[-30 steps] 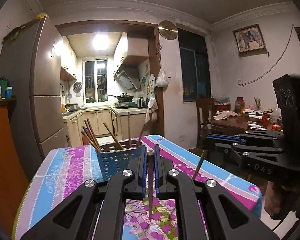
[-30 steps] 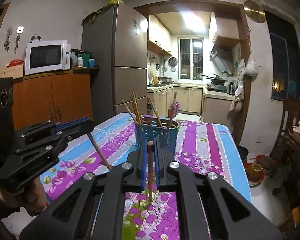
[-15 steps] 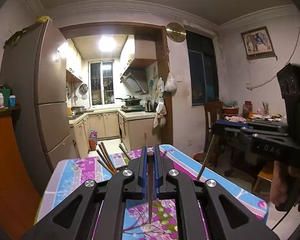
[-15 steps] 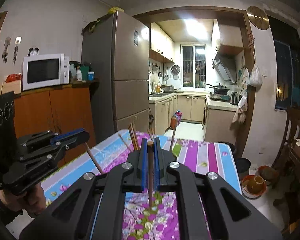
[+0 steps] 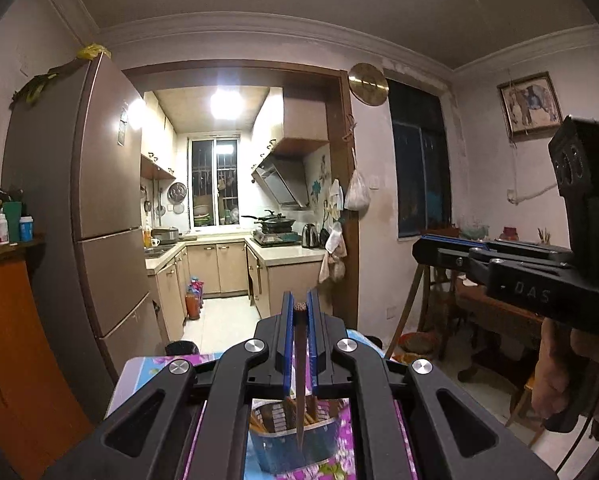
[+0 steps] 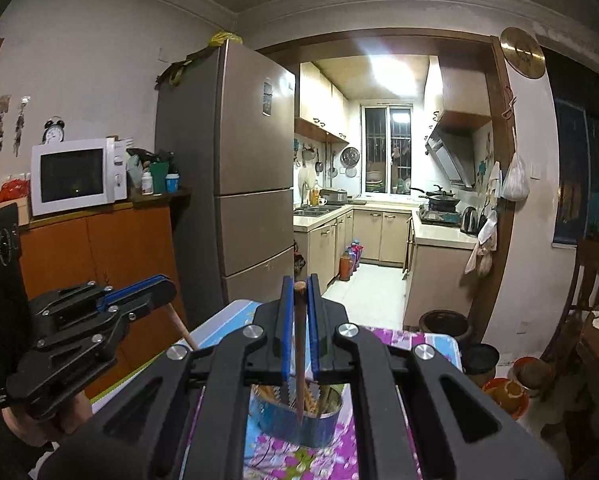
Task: Organize utensils
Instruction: 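Lower the chopstick into the holder with the left tool, then open the left tool to release the chopstick into the holder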
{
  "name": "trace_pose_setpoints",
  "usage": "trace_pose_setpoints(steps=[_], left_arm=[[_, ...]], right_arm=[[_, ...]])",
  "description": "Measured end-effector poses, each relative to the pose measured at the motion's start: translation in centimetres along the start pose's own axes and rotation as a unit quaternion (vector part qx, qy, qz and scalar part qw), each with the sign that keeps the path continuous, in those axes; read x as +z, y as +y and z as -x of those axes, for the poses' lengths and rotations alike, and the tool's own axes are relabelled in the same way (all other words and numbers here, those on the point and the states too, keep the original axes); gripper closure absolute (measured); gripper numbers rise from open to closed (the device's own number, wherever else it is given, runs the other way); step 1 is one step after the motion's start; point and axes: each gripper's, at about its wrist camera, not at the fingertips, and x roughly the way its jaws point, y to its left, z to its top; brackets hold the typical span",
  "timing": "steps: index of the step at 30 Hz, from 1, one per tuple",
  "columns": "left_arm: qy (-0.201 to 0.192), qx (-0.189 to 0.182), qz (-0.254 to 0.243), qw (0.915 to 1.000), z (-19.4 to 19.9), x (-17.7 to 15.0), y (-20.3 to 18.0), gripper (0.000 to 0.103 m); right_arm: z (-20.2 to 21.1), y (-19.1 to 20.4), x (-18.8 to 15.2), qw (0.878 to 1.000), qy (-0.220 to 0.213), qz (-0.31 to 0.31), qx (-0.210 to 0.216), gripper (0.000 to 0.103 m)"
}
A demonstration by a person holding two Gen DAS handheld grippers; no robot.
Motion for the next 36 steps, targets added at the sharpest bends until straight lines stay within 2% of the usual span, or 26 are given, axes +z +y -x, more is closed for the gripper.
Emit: trace_pose_setpoints(steps=[4,10,18,36], left_arm=[[0.003,0.011,0.002,0.9999,-2.1,1.1,0.8,0.095],[0.019,0.018,0.005,0.9996,-5.4,1.0,1.8,0.095],[0.043,0.018,0.011,0.9988,-9.0,-0.5,2.5,0.095],[0.090,0.025,0.028,0.9952,-14.7,-3.9,5.2,0.095]], right_arm=[[-2.0,-0.9,1.2,1.000,0.002,0.002,-0.007,0.098],[-5.4,-2.1,1.6,1.000,0.020,-0.004,-0.006,0.098],[-9.5,-2.9,-0.5,0.998,0.057,-0.014,-0.004,0.098],[-14.4,-3.8,-4.0,0.993,0.114,-0.028,0.001,0.098]])
